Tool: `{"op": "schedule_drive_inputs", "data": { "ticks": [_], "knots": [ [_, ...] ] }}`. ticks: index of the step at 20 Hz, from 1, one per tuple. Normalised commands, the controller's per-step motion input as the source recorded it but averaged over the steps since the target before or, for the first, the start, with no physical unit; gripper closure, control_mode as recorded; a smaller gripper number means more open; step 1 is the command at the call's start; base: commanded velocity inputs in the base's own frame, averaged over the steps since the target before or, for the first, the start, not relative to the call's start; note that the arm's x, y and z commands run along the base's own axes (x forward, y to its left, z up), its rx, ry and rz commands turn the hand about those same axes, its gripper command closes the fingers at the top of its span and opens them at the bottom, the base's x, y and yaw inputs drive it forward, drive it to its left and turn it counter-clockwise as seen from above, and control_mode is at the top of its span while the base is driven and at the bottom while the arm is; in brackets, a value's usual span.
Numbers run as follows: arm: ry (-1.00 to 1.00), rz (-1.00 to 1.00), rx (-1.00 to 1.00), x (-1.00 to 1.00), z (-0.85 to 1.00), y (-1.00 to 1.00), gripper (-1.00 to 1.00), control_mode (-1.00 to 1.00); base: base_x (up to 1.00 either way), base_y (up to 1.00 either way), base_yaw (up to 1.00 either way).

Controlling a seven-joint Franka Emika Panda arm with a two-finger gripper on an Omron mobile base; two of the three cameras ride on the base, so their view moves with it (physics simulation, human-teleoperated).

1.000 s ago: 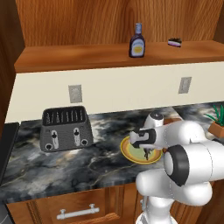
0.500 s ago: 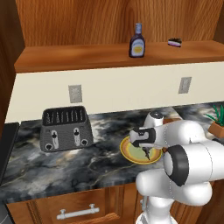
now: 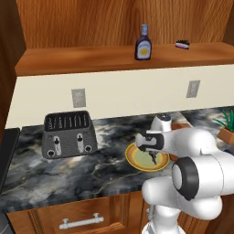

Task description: Pick the fish from the plate and place it on the cutting board. Then pick the condiment bottle from the cabinet and place it next to the cutting board.

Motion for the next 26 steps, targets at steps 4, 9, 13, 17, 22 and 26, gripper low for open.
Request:
{"op": "schedule_drive_inputs", "data": {
  "ticks": [4,9,13,17,22,26],
  "knots": [
    [0.0,0.0,0.0,0.0,0.43,-0.01,1.0,-1.0,0.0,0.0,0.0],
    [0.0,0.0,0.0,0.0,0.4,-0.02,1.0,-1.0,0.0,0.0,0.0],
    [0.0,0.0,0.0,0.0,0.29,-0.09,1.0,-1.0,0.0,0.0,0.0],
    [0.0,0.0,0.0,-0.01,0.18,-0.13,1.0,-1.0,0.0,0.0,0.0],
    [0.0,0.0,0.0,0.0,0.14,-0.24,1.0,-1.0,0.0,0.0,0.0],
    [0.0,0.0,0.0,0.0,0.08,-0.33,1.0,-1.0,0.0,0.0,0.0]
  ]
}}
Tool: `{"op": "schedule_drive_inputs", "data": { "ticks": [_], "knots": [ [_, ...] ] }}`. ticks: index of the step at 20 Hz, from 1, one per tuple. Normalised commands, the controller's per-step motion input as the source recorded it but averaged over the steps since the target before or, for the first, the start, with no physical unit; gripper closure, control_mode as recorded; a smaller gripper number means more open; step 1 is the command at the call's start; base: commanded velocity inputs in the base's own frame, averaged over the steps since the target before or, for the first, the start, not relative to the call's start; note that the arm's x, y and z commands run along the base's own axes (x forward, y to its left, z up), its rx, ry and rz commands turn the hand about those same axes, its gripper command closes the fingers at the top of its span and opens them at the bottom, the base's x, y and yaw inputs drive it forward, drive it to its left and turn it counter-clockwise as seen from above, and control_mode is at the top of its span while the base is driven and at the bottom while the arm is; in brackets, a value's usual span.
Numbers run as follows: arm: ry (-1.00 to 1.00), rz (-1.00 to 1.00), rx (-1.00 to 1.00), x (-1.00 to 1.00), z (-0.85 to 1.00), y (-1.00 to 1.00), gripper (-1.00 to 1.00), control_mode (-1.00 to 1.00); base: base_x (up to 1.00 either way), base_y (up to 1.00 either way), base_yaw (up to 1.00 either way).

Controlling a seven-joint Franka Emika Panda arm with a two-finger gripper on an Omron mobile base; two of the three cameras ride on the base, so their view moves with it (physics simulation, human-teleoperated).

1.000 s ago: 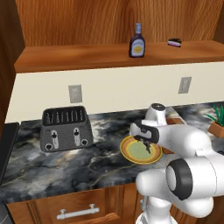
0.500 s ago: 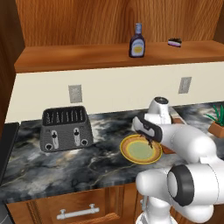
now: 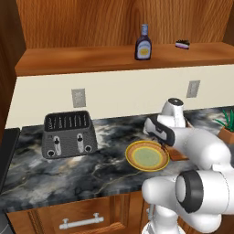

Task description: Pick the fish from the plate and place it on the cutting board. Then pick the condiment bottle from the cabinet and place it next to the cutting board.

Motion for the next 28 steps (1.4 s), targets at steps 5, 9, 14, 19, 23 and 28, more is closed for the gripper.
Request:
{"op": "schedule_drive_inputs", "data": {
  "ticks": [5,9,14,19,23,28],
  "knots": [
    [0.0,0.0,0.0,0.0,0.02,-0.34,1.0,-1.0,0.0,0.0,0.0],
    [0.0,0.0,-0.01,0.0,0.0,-0.37,1.0,-1.0,0.0,0.0,0.0],
    [0.0,0.0,-0.01,0.0,0.0,-0.36,1.0,-1.0,0.0,0.0,0.0],
    [0.0,0.0,0.0,0.0,0.0,-0.32,1.0,-1.0,0.0,0.0,0.0],
    [0.0,0.0,0.0,0.0,0.0,-0.3,1.0,-1.0,0.0,0.0,0.0],
    [0.0,0.0,0.0,0.0,0.0,-0.26,1.0,-1.0,0.0,0.0,0.0]
  ]
}}
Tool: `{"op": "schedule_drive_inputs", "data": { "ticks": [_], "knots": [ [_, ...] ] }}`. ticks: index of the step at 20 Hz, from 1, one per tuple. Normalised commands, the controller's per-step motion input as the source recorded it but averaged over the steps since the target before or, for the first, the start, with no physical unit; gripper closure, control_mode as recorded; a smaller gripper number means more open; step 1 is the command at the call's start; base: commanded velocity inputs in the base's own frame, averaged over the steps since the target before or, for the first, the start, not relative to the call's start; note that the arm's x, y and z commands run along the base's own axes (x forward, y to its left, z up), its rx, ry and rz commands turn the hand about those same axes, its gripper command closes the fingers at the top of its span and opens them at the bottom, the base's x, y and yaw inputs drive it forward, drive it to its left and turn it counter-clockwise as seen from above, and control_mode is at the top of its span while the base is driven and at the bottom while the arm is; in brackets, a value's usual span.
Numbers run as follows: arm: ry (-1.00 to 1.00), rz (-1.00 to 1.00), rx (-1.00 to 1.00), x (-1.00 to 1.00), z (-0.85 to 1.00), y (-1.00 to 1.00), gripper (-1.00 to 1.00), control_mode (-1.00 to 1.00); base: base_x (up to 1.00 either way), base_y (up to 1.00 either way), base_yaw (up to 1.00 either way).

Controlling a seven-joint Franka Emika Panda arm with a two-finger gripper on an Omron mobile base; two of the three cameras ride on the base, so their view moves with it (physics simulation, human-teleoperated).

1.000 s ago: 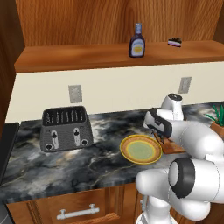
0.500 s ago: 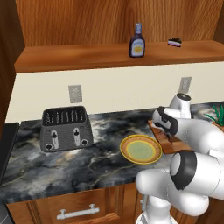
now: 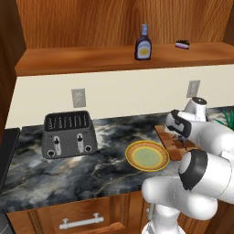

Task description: Pick the fish from the plate and place it on the cutting board. Then pick the condiment bottle from the cabinet and place it next to the cutting board.

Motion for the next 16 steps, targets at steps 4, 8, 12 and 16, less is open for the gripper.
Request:
{"op": "schedule_drive_inputs", "data": {
  "ticks": [4,8,12,16],
  "knots": [
    [0.0,0.0,0.0,0.0,-0.13,-0.14,1.0,-1.0,0.0,0.0,0.0],
    [0.0,0.0,0.0,0.0,-0.29,-0.08,1.0,-1.0,0.0,0.0,0.0],
    [0.0,0.0,0.0,0.06,-0.3,-0.12,1.0,-1.0,0.0,0.0,0.0],
    [-0.01,0.0,0.0,0.25,-0.24,-0.19,1.0,-1.0,0.0,0.0,0.0]
  ]
}}
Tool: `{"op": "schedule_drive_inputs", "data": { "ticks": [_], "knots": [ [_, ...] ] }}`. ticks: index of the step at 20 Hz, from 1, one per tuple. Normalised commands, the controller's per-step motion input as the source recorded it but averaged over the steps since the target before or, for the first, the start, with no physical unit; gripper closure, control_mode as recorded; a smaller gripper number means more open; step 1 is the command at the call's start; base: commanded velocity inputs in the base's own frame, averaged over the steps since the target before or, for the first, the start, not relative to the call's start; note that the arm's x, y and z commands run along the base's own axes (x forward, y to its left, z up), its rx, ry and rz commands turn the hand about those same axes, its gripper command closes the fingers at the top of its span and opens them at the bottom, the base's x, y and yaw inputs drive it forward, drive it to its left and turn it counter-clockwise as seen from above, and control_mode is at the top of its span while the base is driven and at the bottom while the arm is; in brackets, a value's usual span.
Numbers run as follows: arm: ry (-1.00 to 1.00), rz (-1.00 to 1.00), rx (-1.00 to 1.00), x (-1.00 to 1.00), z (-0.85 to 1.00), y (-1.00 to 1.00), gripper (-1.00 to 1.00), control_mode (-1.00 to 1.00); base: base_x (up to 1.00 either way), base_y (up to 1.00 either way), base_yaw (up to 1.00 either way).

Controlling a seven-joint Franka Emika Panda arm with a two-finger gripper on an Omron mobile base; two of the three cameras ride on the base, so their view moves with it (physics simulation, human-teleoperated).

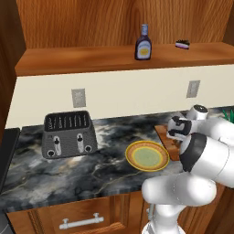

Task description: Pick the fish from the plate and place it on the cutting board. Then pick the condiment bottle from the cabinet and place it next to the cutting board.

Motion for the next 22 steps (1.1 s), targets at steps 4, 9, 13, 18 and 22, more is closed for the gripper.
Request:
{"op": "schedule_drive_inputs", "data": {
  "ticks": [4,9,13,18,22],
  "knots": [
    [-0.01,0.0,0.0,0.34,-0.22,-0.2,1.0,-1.0,0.0,0.0,0.0],
    [-0.02,0.0,0.0,0.36,-0.21,-0.15,1.0,-1.0,0.0,0.0,0.0],
    [-0.01,0.0,0.0,0.33,-0.22,-0.12,1.0,-1.0,0.0,0.0,0.0],
    [-0.04,0.0,0.0,0.2,-0.3,-0.03,1.0,-1.0,0.0,0.0,0.0],
    [-0.04,0.0,0.0,0.17,-0.32,0.0,1.0,-1.0,0.0,0.0,0.0]
  ]
}}
